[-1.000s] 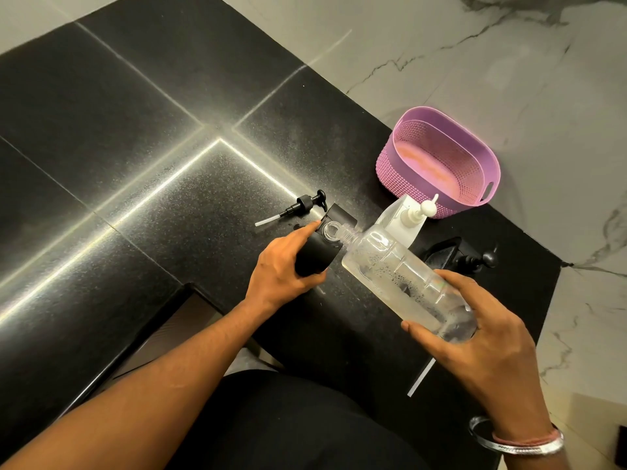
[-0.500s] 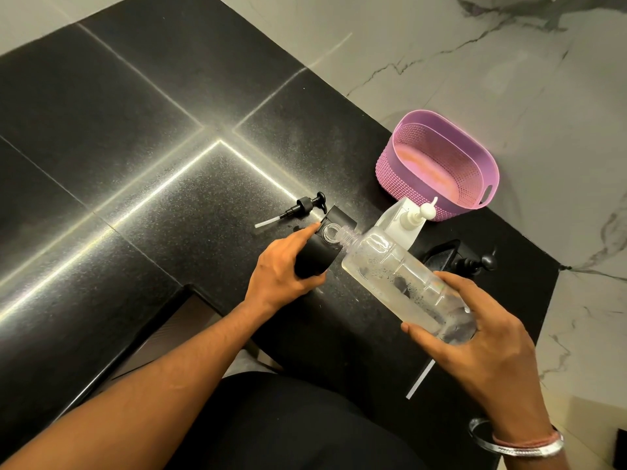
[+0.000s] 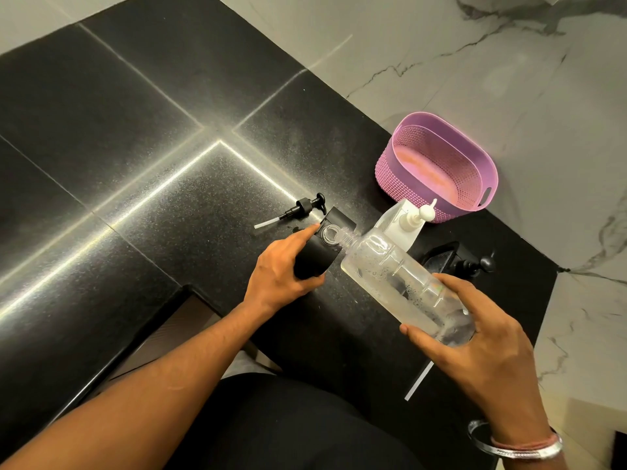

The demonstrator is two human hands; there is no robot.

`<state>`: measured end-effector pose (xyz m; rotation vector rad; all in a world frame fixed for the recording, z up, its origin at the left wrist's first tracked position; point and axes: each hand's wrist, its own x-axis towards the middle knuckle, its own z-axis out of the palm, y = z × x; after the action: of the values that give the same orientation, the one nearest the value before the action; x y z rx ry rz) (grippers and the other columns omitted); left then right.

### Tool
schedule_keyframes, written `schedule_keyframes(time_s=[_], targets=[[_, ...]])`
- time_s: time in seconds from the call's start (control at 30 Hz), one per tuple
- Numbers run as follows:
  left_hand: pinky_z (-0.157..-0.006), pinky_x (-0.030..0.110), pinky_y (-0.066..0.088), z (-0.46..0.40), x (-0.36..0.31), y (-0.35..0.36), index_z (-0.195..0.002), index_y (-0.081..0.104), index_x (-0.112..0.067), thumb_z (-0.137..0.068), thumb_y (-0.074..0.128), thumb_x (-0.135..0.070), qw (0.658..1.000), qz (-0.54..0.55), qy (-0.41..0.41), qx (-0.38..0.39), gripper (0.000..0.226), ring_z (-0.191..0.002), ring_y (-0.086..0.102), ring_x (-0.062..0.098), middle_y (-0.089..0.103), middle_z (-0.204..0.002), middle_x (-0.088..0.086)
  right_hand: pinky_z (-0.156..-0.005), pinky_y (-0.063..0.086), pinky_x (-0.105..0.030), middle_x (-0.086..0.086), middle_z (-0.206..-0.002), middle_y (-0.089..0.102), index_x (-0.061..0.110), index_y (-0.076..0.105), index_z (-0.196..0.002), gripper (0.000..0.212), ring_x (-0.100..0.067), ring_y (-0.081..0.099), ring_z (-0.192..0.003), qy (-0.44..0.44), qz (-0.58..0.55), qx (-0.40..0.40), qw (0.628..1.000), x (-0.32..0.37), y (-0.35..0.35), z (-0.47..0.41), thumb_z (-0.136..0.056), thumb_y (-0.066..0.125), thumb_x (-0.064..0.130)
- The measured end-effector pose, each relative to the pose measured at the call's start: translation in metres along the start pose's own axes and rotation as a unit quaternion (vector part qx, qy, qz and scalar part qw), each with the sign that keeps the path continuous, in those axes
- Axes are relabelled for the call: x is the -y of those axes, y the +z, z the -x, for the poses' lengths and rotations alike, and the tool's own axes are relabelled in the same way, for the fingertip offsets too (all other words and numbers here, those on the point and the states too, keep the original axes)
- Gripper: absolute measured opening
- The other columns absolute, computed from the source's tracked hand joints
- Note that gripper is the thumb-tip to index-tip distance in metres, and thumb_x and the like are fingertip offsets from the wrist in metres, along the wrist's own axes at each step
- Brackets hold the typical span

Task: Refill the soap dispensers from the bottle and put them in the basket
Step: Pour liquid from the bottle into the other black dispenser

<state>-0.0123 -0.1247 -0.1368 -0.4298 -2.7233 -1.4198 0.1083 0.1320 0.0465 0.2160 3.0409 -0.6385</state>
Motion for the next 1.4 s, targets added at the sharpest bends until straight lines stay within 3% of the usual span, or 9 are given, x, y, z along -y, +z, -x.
schedule_keyframes(time_s=[0.2, 0.4, 0.6, 1.3, 1.4], targets=[[-0.094, 0.034, 0.051, 0.0005, -0.0003, -0.0007, -0.155, 0.048, -0.026, -0.077, 0.091, -0.035, 1.0, -0.003, -0.002, 0.002, 0.089, -0.105, 0.065, 0.02, 0.07, -0.129, -0.004, -0.076, 0.063, -0.028, 0.002, -0.127, 0.069, 0.026, 0.059, -0.14, 0.087, -0.018, 0.068, -0.11, 0.0, 0.001, -0.001, 1.0, 0.0015, -0.0004, 0.0006, -0.066, 0.084, 0.064], [-0.095, 0.024, 0.044, -0.0001, -0.0028, -0.0009, -0.153, 0.052, -0.021, -0.076, 0.093, -0.029, 1.0, 0.0, 0.001, -0.006, 0.088, -0.109, 0.058, 0.01, 0.071, -0.13, -0.002, -0.077, 0.063, -0.028, 0.002, -0.128, 0.068, 0.027, 0.058, -0.141, 0.087, -0.017, 0.067, -0.11, -0.001, -0.001, -0.003, 1.0, 0.0, 0.0007, 0.0003, -0.066, 0.083, 0.065], [-0.096, 0.027, 0.046, 0.0, -0.0023, -0.0014, -0.154, 0.051, -0.022, -0.076, 0.092, -0.031, 1.0, 0.0, 0.0, -0.001, 0.088, -0.108, 0.059, 0.012, 0.07, -0.131, -0.003, -0.078, 0.065, -0.035, 0.003, -0.129, 0.068, 0.028, 0.057, -0.141, 0.088, -0.017, 0.067, -0.111, 0.005, -0.002, -0.002, 1.0, -0.002, 0.0012, 0.0006, -0.066, 0.083, 0.066], [-0.098, 0.032, 0.05, -0.0001, 0.0003, 0.0002, -0.155, 0.047, -0.029, -0.076, 0.091, -0.036, 1.0, -0.002, -0.005, 0.003, 0.091, -0.109, 0.063, 0.017, 0.069, -0.133, -0.006, -0.076, 0.065, -0.034, 0.005, -0.128, 0.068, 0.029, 0.058, -0.14, 0.086, -0.015, 0.066, -0.111, 0.004, -0.01, -0.002, 1.0, -0.0003, 0.0008, -0.0003, -0.066, 0.084, 0.065], [-0.098, 0.028, 0.046, 0.0003, 0.0015, 0.0012, -0.155, 0.047, -0.029, -0.076, 0.092, -0.036, 1.0, -0.007, -0.003, 0.001, 0.091, -0.109, 0.062, 0.015, 0.069, -0.133, -0.006, -0.076, 0.066, -0.034, 0.006, -0.129, 0.067, 0.03, 0.057, -0.14, 0.087, -0.015, 0.066, -0.112, 0.004, -0.009, 0.0, 1.0, -0.0004, 0.0005, -0.0002, -0.065, 0.084, 0.064]])
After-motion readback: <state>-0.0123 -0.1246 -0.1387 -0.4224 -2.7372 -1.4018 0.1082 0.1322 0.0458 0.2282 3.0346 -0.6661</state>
